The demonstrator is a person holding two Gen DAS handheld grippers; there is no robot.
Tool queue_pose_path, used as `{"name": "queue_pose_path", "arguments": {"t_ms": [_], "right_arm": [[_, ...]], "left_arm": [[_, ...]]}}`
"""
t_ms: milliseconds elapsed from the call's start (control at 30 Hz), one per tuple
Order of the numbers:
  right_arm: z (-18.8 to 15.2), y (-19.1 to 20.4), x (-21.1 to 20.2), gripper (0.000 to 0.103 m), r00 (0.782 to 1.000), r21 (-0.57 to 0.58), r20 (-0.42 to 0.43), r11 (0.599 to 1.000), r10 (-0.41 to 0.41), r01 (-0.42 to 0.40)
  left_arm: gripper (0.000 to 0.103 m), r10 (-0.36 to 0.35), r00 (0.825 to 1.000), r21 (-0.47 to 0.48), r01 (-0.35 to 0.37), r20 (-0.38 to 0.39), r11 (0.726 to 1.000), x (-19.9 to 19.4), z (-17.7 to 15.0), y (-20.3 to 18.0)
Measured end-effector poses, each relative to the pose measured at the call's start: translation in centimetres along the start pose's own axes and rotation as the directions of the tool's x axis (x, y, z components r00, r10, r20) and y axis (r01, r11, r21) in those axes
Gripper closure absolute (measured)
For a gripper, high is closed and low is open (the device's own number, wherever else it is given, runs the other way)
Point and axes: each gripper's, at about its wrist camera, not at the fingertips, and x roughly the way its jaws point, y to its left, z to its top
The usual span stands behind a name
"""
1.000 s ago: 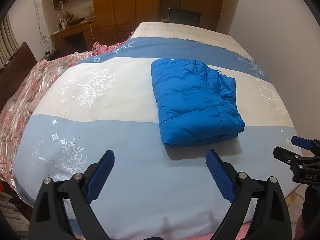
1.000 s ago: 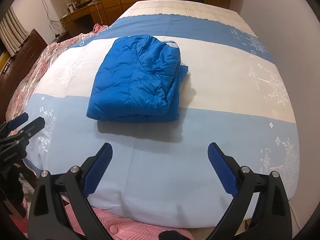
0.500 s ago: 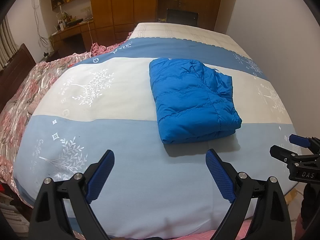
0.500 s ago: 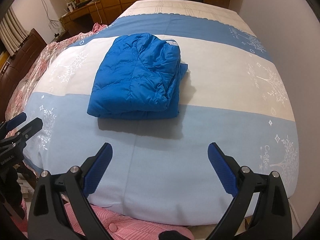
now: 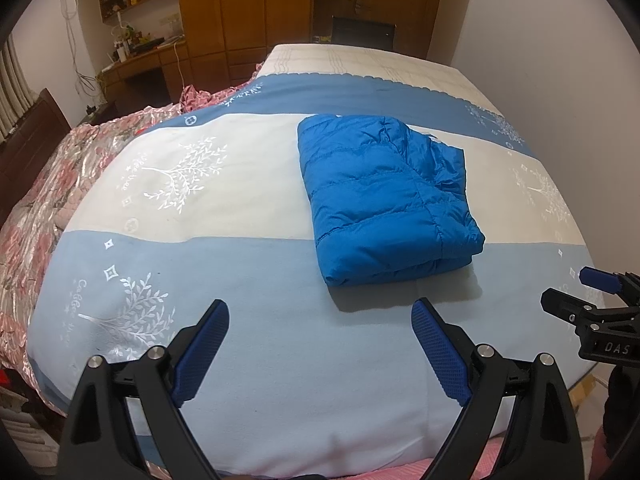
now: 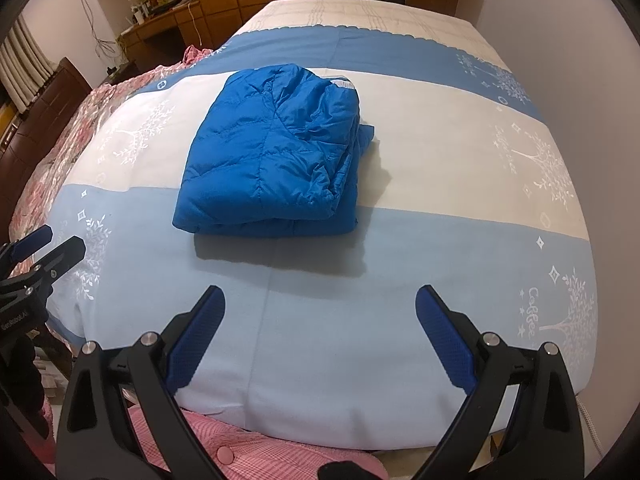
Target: Fold large clothes
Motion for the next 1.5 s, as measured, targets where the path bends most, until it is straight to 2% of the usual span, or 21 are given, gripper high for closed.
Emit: {"name": "queue_pose_path", "arguments": {"t_ms": [1500], "right_arm": [[0.34,-0.25,0.94,0.007,1.0,-0.002,-0.012,1.0,0.004,-0.004]], "left_arm": [[0.01,-0.019,1.0,0.038,0.019,-0.013,0.999,0.5,0.04,0.59]]}}
